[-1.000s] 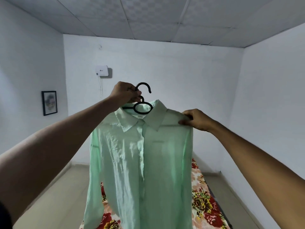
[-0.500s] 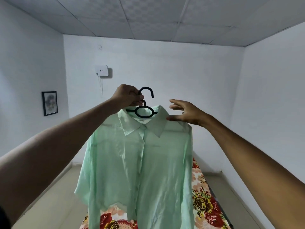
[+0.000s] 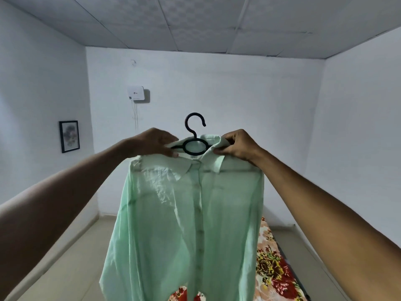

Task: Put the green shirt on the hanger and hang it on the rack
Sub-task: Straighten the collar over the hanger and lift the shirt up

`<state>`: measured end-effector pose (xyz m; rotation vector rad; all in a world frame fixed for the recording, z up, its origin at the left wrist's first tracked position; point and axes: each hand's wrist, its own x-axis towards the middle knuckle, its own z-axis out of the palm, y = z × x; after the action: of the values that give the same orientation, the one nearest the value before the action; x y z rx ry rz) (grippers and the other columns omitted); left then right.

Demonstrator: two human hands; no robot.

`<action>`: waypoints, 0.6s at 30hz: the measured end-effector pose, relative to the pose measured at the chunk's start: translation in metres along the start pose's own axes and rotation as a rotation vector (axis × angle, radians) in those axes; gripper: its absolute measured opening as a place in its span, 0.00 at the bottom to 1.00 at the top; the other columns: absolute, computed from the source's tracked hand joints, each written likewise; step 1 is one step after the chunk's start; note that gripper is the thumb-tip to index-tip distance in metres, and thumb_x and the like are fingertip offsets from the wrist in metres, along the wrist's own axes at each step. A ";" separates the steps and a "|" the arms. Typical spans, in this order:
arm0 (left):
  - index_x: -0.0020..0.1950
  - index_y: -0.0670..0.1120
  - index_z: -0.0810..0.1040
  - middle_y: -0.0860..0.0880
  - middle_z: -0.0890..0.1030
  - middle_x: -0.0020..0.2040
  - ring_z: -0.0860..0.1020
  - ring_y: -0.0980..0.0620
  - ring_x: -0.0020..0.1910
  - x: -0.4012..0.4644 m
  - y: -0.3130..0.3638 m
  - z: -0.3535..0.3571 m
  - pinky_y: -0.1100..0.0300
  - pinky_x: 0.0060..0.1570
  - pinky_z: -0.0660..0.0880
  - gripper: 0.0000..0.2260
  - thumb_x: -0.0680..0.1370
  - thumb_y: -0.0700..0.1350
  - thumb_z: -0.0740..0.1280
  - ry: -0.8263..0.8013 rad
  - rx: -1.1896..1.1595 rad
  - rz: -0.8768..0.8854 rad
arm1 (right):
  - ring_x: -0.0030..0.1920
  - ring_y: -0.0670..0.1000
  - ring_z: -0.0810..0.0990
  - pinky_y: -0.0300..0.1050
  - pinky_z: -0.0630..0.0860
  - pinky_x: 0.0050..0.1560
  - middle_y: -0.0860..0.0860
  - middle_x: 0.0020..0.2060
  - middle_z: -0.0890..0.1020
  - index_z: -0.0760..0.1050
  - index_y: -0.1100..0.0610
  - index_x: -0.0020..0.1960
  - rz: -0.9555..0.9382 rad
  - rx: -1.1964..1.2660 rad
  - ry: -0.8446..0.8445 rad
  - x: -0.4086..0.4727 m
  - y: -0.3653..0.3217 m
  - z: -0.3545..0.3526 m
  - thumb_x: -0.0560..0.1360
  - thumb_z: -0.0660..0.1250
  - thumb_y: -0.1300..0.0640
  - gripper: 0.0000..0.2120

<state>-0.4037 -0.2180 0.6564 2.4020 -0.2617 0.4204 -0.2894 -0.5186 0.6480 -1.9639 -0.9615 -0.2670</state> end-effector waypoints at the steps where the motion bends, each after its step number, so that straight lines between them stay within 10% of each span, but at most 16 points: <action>1: 0.57 0.52 0.85 0.51 0.87 0.49 0.83 0.54 0.47 -0.003 -0.004 0.000 0.57 0.50 0.79 0.31 0.58 0.63 0.82 -0.023 0.058 -0.020 | 0.40 0.43 0.83 0.42 0.79 0.45 0.52 0.42 0.89 0.87 0.57 0.46 0.000 0.006 0.011 0.001 0.002 -0.002 0.67 0.83 0.59 0.09; 7: 0.43 0.42 0.83 0.46 0.77 0.33 0.70 0.56 0.31 -0.011 -0.013 0.007 0.59 0.35 0.70 0.12 0.69 0.45 0.83 0.079 0.170 0.017 | 0.43 0.46 0.85 0.48 0.83 0.51 0.53 0.44 0.89 0.88 0.58 0.49 0.034 0.047 0.014 -0.004 0.010 -0.001 0.67 0.83 0.61 0.11; 11: 0.34 0.36 0.69 0.47 0.64 0.31 0.62 0.52 0.29 -0.020 -0.015 0.005 0.61 0.29 0.61 0.22 0.73 0.44 0.80 0.203 0.095 0.002 | 0.46 0.47 0.86 0.43 0.83 0.51 0.54 0.49 0.89 0.86 0.60 0.56 0.042 0.155 -0.085 -0.012 0.010 -0.002 0.70 0.80 0.63 0.14; 18: 0.37 0.33 0.76 0.44 0.68 0.31 0.65 0.52 0.30 -0.079 -0.022 -0.013 0.61 0.29 0.63 0.18 0.71 0.43 0.81 0.224 0.140 -0.106 | 0.47 0.52 0.87 0.51 0.84 0.55 0.58 0.50 0.88 0.85 0.63 0.57 0.081 0.183 -0.251 -0.009 0.003 0.029 0.69 0.80 0.65 0.16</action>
<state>-0.4737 -0.1866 0.6240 2.4641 -0.0049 0.6718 -0.2983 -0.5004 0.6250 -1.8899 -1.0242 0.1133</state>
